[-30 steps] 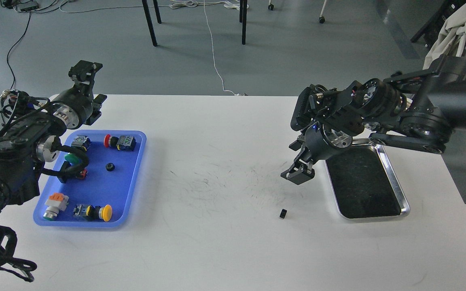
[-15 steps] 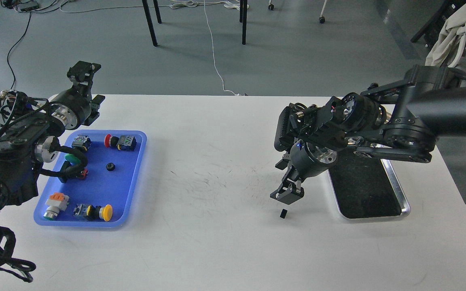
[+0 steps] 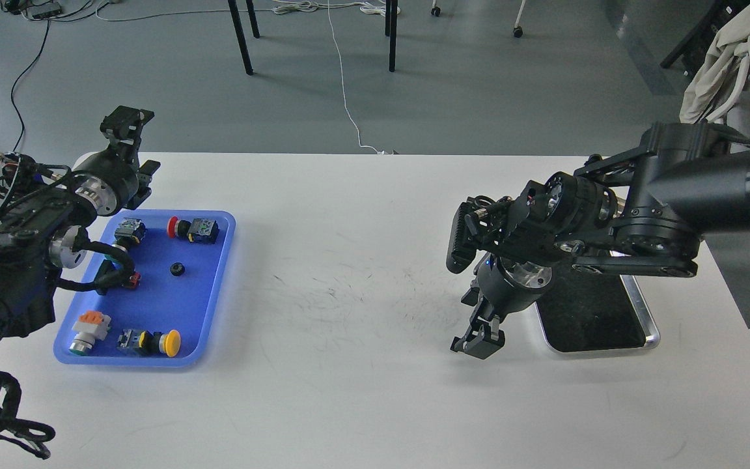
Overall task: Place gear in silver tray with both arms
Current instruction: 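Reach the right gripper down toward the black gear on the table, then close the right gripper on the black gear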
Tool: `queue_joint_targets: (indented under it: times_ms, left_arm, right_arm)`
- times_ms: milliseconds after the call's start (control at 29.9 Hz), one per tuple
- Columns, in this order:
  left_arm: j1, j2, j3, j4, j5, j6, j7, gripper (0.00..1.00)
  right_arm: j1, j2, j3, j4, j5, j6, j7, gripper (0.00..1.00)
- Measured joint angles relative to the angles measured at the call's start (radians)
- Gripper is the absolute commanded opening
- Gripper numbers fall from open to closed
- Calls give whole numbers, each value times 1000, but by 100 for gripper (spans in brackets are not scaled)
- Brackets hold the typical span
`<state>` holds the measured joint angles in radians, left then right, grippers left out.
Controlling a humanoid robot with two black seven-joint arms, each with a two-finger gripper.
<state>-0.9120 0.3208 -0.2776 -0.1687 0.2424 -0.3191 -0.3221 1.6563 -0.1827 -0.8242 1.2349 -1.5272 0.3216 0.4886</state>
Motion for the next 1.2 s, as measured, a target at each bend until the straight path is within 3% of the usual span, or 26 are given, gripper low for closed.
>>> queue_joint_targets:
  times_ms: [936, 1204]
  left_arm:
    - [7, 5, -10, 0, -17, -7, -12, 97]
    - [7, 3, -11, 0, -25, -7, -16, 97]
  right_arm:
    - [-70, 95, -14, -64, 6, 13, 0, 67]
    - [-85, 100, -10, -95, 5, 13, 0, 60]
